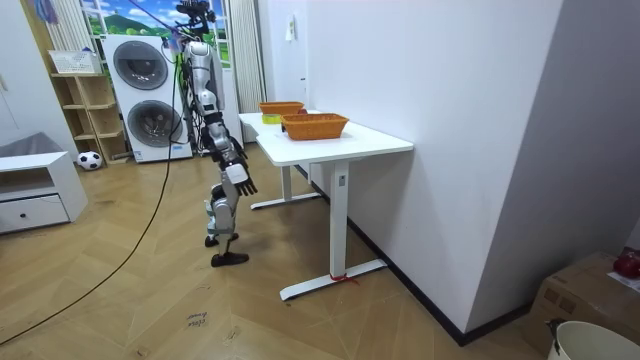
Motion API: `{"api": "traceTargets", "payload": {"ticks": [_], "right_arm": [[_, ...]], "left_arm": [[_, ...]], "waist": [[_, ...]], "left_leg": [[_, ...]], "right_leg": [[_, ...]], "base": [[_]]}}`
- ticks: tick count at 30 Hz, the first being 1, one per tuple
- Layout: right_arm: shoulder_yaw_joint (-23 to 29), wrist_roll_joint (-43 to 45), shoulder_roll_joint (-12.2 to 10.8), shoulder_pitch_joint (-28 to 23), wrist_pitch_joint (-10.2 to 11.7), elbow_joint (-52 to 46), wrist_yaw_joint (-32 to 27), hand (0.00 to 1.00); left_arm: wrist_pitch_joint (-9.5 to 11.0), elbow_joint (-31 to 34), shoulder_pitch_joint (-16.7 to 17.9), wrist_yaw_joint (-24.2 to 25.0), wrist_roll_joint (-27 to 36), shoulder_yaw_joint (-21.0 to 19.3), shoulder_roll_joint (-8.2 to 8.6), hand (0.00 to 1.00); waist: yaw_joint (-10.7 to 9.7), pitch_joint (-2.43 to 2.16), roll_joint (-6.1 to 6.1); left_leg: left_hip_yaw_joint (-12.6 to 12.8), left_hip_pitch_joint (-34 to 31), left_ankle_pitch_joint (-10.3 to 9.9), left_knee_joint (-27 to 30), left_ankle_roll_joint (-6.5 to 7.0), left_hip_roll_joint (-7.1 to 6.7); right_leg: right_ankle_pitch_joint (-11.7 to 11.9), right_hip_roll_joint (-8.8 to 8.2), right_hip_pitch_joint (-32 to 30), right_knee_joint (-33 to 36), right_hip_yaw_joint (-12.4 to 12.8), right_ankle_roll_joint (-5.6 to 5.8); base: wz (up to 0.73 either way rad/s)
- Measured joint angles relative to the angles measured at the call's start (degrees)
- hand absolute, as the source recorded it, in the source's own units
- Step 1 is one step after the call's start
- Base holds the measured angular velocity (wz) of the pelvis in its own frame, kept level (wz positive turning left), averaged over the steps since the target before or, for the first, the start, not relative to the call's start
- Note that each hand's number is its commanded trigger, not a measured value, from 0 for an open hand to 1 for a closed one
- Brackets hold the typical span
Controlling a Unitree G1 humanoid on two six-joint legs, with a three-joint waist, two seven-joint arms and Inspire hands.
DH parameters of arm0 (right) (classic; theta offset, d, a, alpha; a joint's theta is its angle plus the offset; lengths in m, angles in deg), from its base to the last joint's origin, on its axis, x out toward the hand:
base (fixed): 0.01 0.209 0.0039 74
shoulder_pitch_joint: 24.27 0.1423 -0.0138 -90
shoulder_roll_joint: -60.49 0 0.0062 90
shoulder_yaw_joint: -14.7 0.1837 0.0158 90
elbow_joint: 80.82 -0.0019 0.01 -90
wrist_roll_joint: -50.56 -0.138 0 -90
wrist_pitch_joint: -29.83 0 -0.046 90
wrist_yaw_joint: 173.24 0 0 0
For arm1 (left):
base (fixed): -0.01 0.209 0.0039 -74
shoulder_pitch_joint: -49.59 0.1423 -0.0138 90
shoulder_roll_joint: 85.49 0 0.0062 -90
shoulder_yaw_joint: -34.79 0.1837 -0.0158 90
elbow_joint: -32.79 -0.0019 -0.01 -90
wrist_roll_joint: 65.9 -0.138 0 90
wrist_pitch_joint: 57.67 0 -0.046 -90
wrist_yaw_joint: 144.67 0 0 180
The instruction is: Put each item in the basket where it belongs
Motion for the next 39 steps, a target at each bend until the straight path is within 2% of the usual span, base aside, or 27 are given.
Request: {"api": "traceTargets", "payload": {"ticks": [6, 10, 14, 17, 20, 24, 29, 32, 34, 39], "right_arm": [[0.76, -5.49, -0.16, -1.11, 0.01, 0.08, -1.23, 0.00], [6.64, -10.73, 0.10, -2.31, 0.00, 0.08, -3.06, 0.00], [10.44, -14.09, 0.90, -3.63, 0.00, 0.03, -5.18, 0.00], [14.28, -17.55, 1.81, -3.85, -0.03, -0.05, -6.52, 0.00], [19.65, -18.43, 2.94, -4.28, -0.03, -2.07, -8.23, 0.00], [24.45, -18.58, 4.14, -5.95, 0.22, -9.53, -11.43, 0.00], [28.31, -19.47, 5.14, -6.01, 0.51, -16.01, -15.04, 0.00], [31.71, -18.60, 5.22, -6.21, 0.47, -21.45, -19.91, 0.00], [33.78, -18.19, 5.31, -6.20, 0.69, -29.93, -24.80, 0.00], [36.28, -17.54, 6.13, -5.97, 1.55, -42.57, -33.82, 0.00]], "left_arm": [[0.04, 0.00, 1.26, -1.67, -0.05, -1.64, 0.02, 0.00], [0.18, 0.10, 1.52, -2.54, 0.00, -3.36, -0.21, 0.00], [0.23, 0.51, 2.23, -3.87, -0.09, -4.96, -0.55, 0.00], [0.27, 0.49, 2.89, -5.05, -0.06, -5.18, -1.50, 0.00], [0.38, 0.51, 3.18, -5.98, -0.38, -9.39, -2.48, 0.00], [0.39, 1.00, 3.50, -7.47, -0.75, -11.46, -3.62, 0.00], [0.56, 1.81, 3.50, -8.40, -0.75, -11.60, -3.72, 0.00], [0.53, 1.99, 4.09, -8.77, -0.73, -11.60, -3.82, 0.00], [0.48, 3.24, 4.93, -8.80, -0.75, -11.58, -3.85, 0.00], [-0.07, 3.85, 5.28, -9.01, -1.30, -11.59, -3.91, 0.00]], "waist": [[-0.08, 0.12, -0.51], [-0.37, 0.16, -0.41], [-0.66, 0.28, -0.56], [-1.60, 0.48, -1.00], [-2.11, 0.44, -1.22], [-3.15, 0.46, -1.80], [-3.75, 0.35, -2.50], [-4.13, 0.08, -3.25], [-4.73, 0.18, -3.23], [-5.20, 0.29, -3.72]], "left_leg": [[-0.03, 0.11, 0.00, 0.01, 0.00, 0.01], [0.02, 0.27, -0.22, -0.04, 0.33, 0.07], [0.12, 1.22, -0.30, -0.92, 0.47, 0.08], [0.29, 1.26, -0.49, -0.92, 0.75, 0.04], [0.68, 1.39, -0.59, -0.91, 0.90, 0.02], [1.08, 1.45, -0.60, -0.93, 0.91, -0.03], [1.87, 1.31, -0.62, -0.94, 0.94, -0.05], [2.09, 1.34, -0.66, -0.93, 1.00, -0.07], [2.81, 1.06, -0.65, -0.93, 1.00, -0.07], [3.04, 1.15, -0.67, -0.99, 1.04, -0.08]], "right_leg": [[0.00, 0.03, 0.06, 0.00, 0.06, 0.00], [-0.01, 0.16, 0.16, -0.02, 0.69, 0.01], [-0.06, 0.33, 0.54, 0.01, 1.17, 0.09], [-0.12, 0.31, 0.65, 0.19, 1.47, 0.18], [-0.14, 0.31, 0.50, 0.30, 1.85, 0.22], [-0.22, 0.21, 0.41, 0.59, 1.91, 0.33], [-0.30, 0.29, -0.46, 1.20, 2.98, 0.37], [-0.31, 0.27, -0.75, 1.54, 3.18, 0.38], [-0.32, 0.28, -1.42, 2.00, 3.50, 0.41], [-0.34, 0.27, -1.43, 2.12, 3.53, 0.44]], "base": [[0.00], [-0.02], [-0.07], [-0.04], [-0.07], [-0.04], [-0.08], [-0.07], [-0.14], [-0.02]]}}
